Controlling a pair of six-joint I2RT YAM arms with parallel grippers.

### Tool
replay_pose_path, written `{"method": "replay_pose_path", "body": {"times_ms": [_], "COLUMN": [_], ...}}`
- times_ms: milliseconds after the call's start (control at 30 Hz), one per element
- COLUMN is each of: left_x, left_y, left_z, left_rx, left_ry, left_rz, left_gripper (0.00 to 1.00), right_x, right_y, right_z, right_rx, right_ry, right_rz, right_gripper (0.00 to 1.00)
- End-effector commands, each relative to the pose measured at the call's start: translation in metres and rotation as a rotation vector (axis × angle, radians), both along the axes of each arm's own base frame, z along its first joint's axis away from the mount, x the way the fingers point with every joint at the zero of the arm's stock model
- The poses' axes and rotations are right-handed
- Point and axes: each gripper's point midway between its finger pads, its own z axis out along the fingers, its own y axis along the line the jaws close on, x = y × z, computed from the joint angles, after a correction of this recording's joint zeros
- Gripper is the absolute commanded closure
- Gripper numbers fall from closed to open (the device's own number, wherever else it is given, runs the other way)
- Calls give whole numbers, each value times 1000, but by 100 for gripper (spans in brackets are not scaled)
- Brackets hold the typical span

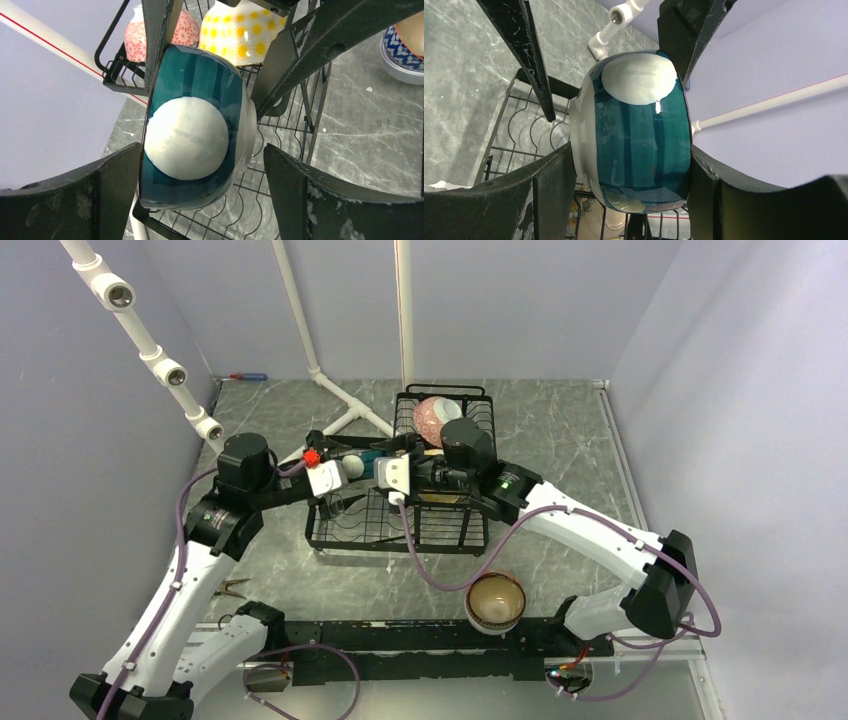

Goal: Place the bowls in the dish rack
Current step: Place the bowl in the dish rack.

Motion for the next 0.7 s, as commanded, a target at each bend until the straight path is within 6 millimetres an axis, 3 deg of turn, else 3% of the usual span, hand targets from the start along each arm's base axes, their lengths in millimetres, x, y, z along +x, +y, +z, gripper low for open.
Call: {"method": "replay_pose_path", "body": {"times_ms": [0,133,400,567,667], "left_x": [3,4,11,13,12], "left_y": [-6,-7,-6,-4,-6], "left_z": [16,13,12,11,9], "left_rx": [-35,-16,-1,18,17], "left_ry": [-66,-75,-114,-115,-98], "left_rz": [-32,-48,-23,-18,-27], "left_gripper": [6,14,18,39,64], "right_x": [0,2,2,3,3], "right_y": [6,8,9,9,9], "right_z": [61,61,58,56,57], "right_rx": [132,133,116,113,117], "right_ry": [-97,-94,-67,-57,-55], "right_rz": [19,15,18,11,9], "right_gripper": [100,100,100,100,100]}}
